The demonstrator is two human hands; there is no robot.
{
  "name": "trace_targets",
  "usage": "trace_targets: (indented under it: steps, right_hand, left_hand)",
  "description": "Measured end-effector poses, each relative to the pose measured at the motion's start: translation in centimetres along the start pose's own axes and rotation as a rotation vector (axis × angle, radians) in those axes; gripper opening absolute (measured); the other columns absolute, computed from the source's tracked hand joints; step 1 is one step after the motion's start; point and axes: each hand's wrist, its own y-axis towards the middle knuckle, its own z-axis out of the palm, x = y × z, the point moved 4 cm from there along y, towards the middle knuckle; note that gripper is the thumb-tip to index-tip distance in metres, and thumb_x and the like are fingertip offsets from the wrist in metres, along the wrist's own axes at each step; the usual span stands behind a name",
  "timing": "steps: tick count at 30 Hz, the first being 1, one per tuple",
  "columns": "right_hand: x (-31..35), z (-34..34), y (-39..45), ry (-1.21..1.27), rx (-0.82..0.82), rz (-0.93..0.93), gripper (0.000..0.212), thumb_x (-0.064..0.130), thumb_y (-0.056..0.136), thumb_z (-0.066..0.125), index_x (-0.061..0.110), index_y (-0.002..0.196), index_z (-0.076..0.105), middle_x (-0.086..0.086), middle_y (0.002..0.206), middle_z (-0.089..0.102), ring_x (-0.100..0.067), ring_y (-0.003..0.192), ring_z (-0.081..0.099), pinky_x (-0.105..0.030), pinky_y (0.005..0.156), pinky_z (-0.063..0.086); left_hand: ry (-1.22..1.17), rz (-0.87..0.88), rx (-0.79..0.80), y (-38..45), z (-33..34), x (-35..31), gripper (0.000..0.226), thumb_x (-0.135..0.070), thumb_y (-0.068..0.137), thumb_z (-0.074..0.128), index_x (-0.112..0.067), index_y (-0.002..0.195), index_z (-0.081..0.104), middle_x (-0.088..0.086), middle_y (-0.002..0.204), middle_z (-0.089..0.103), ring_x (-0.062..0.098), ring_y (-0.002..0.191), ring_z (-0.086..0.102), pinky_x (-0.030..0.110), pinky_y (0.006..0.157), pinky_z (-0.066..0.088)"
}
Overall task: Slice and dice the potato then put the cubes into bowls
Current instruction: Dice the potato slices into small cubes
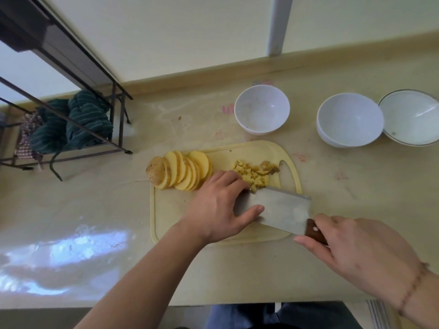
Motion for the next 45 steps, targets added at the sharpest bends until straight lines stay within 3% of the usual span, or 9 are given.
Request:
trace_targets:
  steps: [5,9,13,18,25,28,31,37,45]
  right_hand:
    - [0.1,0.4,-0.3,-0.026,-0.015,-0.043,0.077,0.075,0.071,-0.028,0.033,0.083,0.035,0.006,0.066,0.054,-0.013,0.052,0.054,-0.027,0.043,0.029]
    - [0.6,-0.1,-0.2,-0.051,0.031,-0.035,0.080,0.072,0.065,-0.030,0.034,0.091,0.035,0.008,0.080,0.060,-0.010,0.069,0.063,-0.026,0.049,0.035]
    - [0.5,-0.4,0.3,-0.039,-0.006,-0.019,0.078,0.074,0.075,-0.022,0.032,0.086,0.043,0.007,0.070,0.060,-0.011,0.056,0.061,-0.028,0.042,0.030]
    - [0.3,0.0,0.2,-0.024,-0.088,-0.045,0.066,0.068,0.094,0.015,0.021,0.063,0.050,0.004,0.041,0.043,-0.018,0.026,0.040,-0.019,0.036,0.015]
    - [0.7,-1.1,0.0,-0.057,-0.007,0.010,0.064,0.073,0.088,-0.005,0.031,0.076,0.042,0.005,0.059,0.054,-0.015,0.042,0.048,-0.028,0.038,0.021]
    - [-0.2,-0.5,-1.3,0.175,0.059,0.133,0.074,0.086,0.073,-0.013,0.030,0.068,0.035,0.007,0.058,0.052,-0.009,0.050,0.050,-0.025,0.046,0.035]
    - [-0.2,0.1,-2.5,0.717,0.221,0.304,0.086,0.098,0.064,0.018,0.017,0.064,0.044,0.003,0.046,0.042,-0.010,0.040,0.038,-0.026,0.044,0.030]
    - [2.5,2.3,-2.3,1.186,0.492,0.374,0.069,0.078,0.068,0.045,0.009,0.065,0.039,0.001,0.056,0.023,-0.014,0.049,0.021,-0.016,0.041,0.022]
    - [2.8,3.5,-2.1,1.091,0.494,0.420,0.075,0.088,0.066,0.042,0.013,0.065,0.039,-0.001,0.057,0.026,-0.015,0.050,0.022,-0.019,0.041,0.022]
  left_hand:
    - [0.009,-0.062,0.006,0.3,0.2,-0.4,0.060,-0.063,0.092,0.048,-0.014,0.116,0.071,0.000,0.114,0.065,0.018,0.107,0.056,0.031,0.094,0.048]
    - [-0.112,-0.128,-0.198,0.0,-0.3,-0.8,0.016,-0.030,0.088,0.071,-0.016,0.094,0.074,-0.008,0.094,0.063,0.016,0.090,0.059,0.022,0.080,0.048]
    - [-0.180,-0.217,-0.128,1.0,-0.7,-0.7,0.006,-0.015,0.083,0.078,-0.018,0.087,0.075,-0.013,0.082,0.059,0.004,0.076,0.054,0.005,0.069,0.039]
    - [-0.118,-0.132,-0.156,2.3,-0.3,-0.5,0.008,-0.008,0.083,0.077,-0.015,0.085,0.076,-0.006,0.080,0.069,0.016,0.076,0.058,0.028,0.070,0.049]
    - [-0.104,-0.023,-0.342,2.5,-1.5,-0.4,0.010,-0.007,0.089,0.068,-0.009,0.095,0.075,0.001,0.090,0.073,0.020,0.083,0.063,0.040,0.074,0.056]
    - [-0.186,-0.085,-0.587,-0.3,-4.0,1.0,0.015,0.000,0.093,0.062,-0.001,0.102,0.073,0.005,0.099,0.069,0.018,0.093,0.064,0.029,0.083,0.053]
    - [-0.191,-0.168,-0.749,-4.8,-4.4,2.0,0.012,-0.004,0.094,0.061,0.003,0.096,0.070,0.007,0.097,0.065,0.017,0.091,0.062,0.029,0.080,0.052]
    - [0.036,-0.023,-0.355,-8.7,2.6,1.5,0.037,-0.036,0.083,0.083,-0.007,0.104,0.075,0.012,0.120,0.064,0.033,0.103,0.061,0.045,0.089,0.052]
    - [-0.065,-0.153,-0.467,-8.3,3.3,1.7,0.023,-0.024,0.084,0.085,-0.006,0.096,0.077,0.010,0.113,0.069,0.029,0.100,0.062,0.038,0.086,0.054]
